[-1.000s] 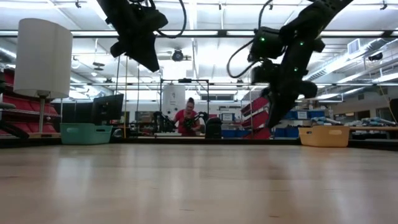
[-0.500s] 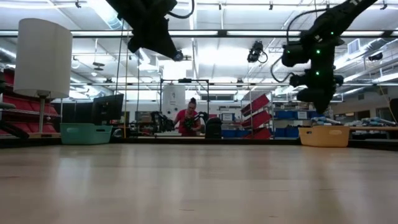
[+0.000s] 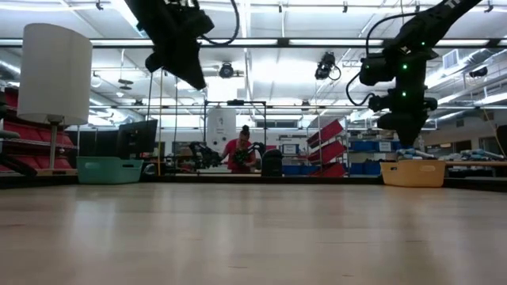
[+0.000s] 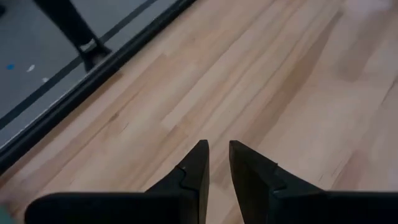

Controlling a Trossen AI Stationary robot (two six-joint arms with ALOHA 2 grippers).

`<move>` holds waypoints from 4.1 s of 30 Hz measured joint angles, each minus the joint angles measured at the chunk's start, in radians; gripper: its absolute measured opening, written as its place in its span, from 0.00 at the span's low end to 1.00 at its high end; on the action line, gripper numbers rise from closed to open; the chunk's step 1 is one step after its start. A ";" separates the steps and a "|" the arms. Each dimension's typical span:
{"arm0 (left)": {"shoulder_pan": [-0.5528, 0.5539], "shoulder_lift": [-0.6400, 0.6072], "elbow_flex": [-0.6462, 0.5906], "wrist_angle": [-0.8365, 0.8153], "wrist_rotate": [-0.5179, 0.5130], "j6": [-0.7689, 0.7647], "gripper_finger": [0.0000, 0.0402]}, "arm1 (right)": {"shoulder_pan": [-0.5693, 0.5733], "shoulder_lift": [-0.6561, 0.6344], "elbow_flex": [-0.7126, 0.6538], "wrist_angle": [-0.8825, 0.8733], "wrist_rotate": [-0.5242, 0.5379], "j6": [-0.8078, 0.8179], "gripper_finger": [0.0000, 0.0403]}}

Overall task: Sort batteries
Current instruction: Return to Home Position

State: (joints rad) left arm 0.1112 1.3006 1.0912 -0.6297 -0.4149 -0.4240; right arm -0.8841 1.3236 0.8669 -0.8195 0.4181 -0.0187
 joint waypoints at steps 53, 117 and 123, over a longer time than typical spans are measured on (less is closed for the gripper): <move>-0.040 -0.862 -0.965 0.848 0.000 -0.131 0.18 | 0.706 -1.028 -0.720 0.983 -0.072 0.989 0.03; -0.038 -1.236 -0.985 0.656 -0.079 0.365 0.18 | 1.217 -1.081 -0.723 0.883 0.272 0.791 0.02; -0.037 -1.236 -0.985 0.727 -0.044 0.471 0.18 | 1.217 -1.180 -0.723 0.902 0.166 0.678 0.02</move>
State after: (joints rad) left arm 0.0737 0.0647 0.1062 0.0971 -0.4587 0.0472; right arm 0.3328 0.1437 0.1436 0.0820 0.5839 0.6598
